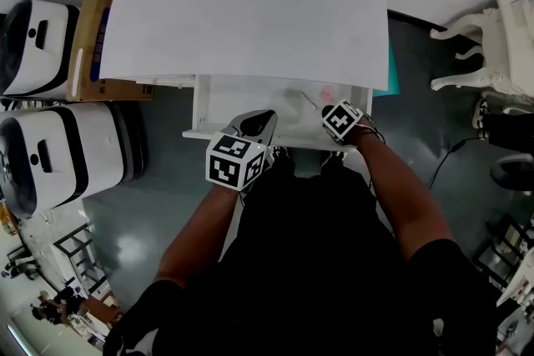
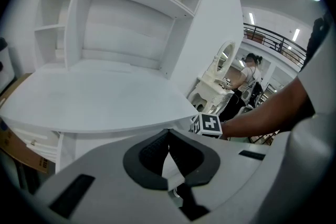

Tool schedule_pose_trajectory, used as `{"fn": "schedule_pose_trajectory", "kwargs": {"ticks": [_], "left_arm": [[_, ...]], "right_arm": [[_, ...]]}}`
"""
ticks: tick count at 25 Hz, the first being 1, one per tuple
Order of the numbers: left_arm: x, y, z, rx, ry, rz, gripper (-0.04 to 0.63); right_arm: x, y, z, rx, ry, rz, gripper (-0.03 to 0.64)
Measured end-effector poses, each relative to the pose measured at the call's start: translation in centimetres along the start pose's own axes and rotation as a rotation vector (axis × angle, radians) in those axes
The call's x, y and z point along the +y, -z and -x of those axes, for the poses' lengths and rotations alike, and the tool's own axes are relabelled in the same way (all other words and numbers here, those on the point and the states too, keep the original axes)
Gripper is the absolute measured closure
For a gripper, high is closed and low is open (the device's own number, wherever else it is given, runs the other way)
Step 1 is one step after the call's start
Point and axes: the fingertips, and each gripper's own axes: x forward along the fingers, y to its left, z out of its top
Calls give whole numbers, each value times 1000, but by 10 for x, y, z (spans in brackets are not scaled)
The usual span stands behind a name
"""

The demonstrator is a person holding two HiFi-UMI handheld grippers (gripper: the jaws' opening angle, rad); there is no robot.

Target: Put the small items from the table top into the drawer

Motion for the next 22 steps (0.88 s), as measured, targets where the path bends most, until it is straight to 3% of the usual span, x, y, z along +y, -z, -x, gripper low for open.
{"fn": "schedule_pose_trajectory", "kwargs": {"ticks": [4, 12, 15, 22], "left_arm": [[2, 2, 4, -1, -9, 8, 585], [9, 7, 12, 2, -23, 15, 585], [9, 7, 11, 3, -13, 12, 584], [1, 2, 5, -11, 20, -9, 586]], "right_arm": [[2, 1, -12, 27, -38, -7, 578], [-3, 3, -18, 10, -29, -75, 574], [-1, -2, -13, -16, -40, -100, 504], [0, -6, 10, -81, -36, -148, 486]]}}
